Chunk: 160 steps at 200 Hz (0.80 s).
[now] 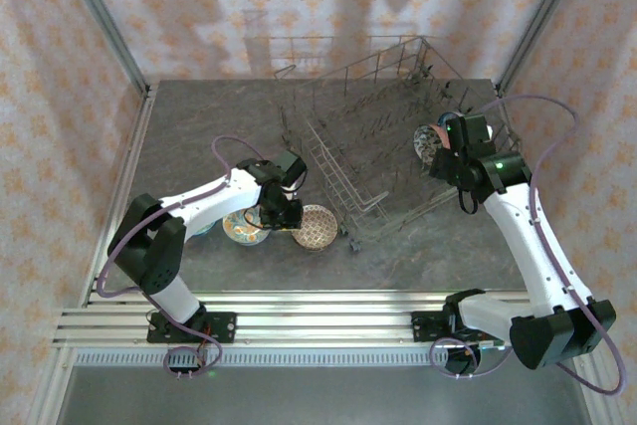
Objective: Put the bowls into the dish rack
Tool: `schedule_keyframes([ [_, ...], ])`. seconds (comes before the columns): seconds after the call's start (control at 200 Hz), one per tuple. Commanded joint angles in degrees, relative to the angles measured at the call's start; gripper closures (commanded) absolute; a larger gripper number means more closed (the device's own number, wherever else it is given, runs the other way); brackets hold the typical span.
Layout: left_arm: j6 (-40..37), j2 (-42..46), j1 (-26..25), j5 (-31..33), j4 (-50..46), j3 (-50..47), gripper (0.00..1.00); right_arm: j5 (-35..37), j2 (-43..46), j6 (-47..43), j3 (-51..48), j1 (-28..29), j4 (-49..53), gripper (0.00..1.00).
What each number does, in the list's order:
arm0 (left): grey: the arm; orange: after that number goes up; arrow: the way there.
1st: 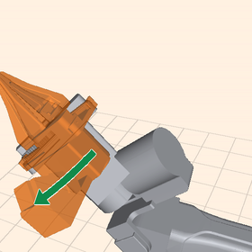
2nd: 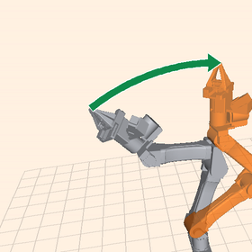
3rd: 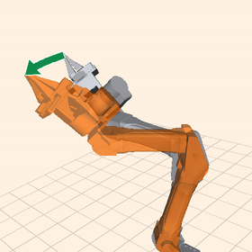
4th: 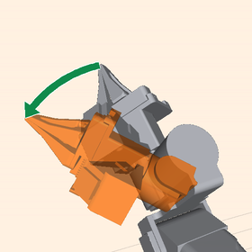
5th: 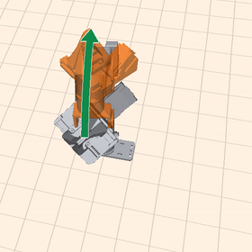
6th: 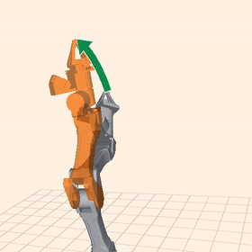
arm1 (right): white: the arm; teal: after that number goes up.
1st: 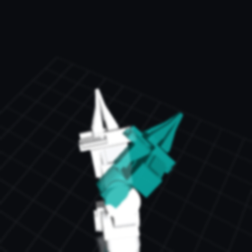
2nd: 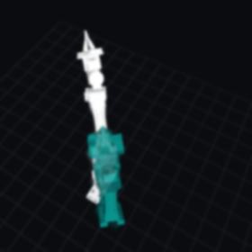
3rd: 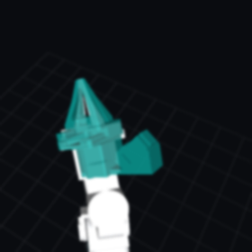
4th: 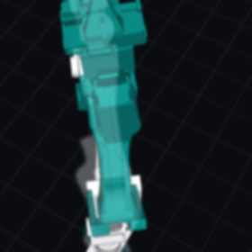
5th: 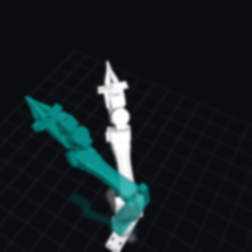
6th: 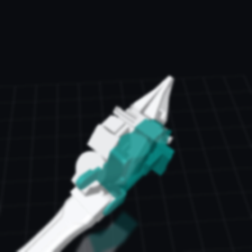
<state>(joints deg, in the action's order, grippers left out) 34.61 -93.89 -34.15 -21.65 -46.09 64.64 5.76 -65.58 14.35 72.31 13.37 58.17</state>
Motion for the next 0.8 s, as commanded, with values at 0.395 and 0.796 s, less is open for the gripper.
schedule_keyframes([
  [0.395, 0.72, 2.68, -1.14, 1.24, -1.03, 0.93, 0.88, 0.40, 0.46, 1.03, -0.60, 0.21, -0.35, 0.34],
  [0.796, 0.89, 3.18, -1.16, 1.01, -1.11, 0.85, 0.84, -0.03, 0.37, 1.00, -0.09, 0.26, -0.15, 0.34],
])
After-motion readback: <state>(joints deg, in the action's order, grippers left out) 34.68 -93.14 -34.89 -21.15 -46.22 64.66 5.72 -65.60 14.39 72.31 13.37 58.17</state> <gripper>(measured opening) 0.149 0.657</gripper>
